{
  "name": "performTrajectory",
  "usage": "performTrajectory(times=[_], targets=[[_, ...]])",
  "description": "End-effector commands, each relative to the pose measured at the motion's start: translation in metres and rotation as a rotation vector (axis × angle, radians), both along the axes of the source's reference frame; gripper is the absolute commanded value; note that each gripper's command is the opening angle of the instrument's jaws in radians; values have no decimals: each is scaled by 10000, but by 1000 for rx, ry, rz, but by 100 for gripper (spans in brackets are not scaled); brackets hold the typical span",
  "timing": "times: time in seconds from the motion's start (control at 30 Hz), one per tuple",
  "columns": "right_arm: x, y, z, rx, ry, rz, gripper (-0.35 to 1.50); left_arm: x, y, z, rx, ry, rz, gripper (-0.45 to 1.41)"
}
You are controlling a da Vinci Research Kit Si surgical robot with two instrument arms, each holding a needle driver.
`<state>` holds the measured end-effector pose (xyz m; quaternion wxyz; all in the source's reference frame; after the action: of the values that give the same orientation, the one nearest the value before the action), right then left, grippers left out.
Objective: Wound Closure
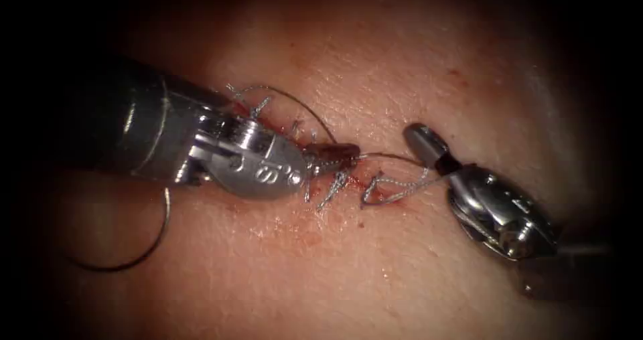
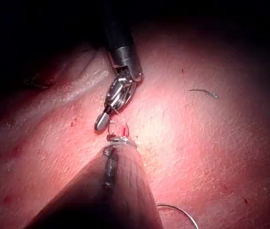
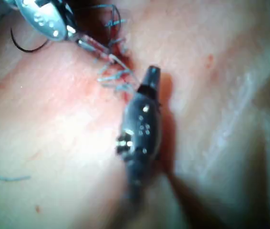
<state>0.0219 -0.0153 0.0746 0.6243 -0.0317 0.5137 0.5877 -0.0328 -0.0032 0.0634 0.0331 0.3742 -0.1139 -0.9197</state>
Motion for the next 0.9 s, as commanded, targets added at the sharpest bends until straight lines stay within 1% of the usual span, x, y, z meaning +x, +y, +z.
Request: performTrajectory(times=[0.03,0.07,0.1,0.13,0.17,0.27,0.33,0.37,0.5,0.67,0.9], targets=[[12,-8,-24,-43,-6,-13,-35,0,9,13,13,21,-11,-45],[13,-8,-32,-59,-8,-16,-35,3,14,16,14,26,-12,-45],[13,-8,-32,-59,-8,-16,-35,3,14,16,14,26,-12,-45],[16,-12,-46,-84,-18,-28,-35,7,26,24,17,33,-19,-45],[16,-12,-46,-84,-18,-28,-35,7,26,24,17,33,-19,-45],[23,-21,-58,-110,-31,-43,-35,10,43,36,29,48,-21,-45],[30,-26,-60,-119,-30,-47,-35,8,55,45,38,66,-16,-45],[39,-33,-58,-123,-33,-62,-35,4,68,55,47,79,-23,-45],[52,-45,-43,-119,-41,-87,-35,-6,93,67,52,91,-38,-45],[54,-57,-28,-116,-53,-107,-35,-20,124,76,62,92,-56,-45],[57,-79,-26,-109,-58,-138,-35,-29,158,75,74,92,-83,-45]])
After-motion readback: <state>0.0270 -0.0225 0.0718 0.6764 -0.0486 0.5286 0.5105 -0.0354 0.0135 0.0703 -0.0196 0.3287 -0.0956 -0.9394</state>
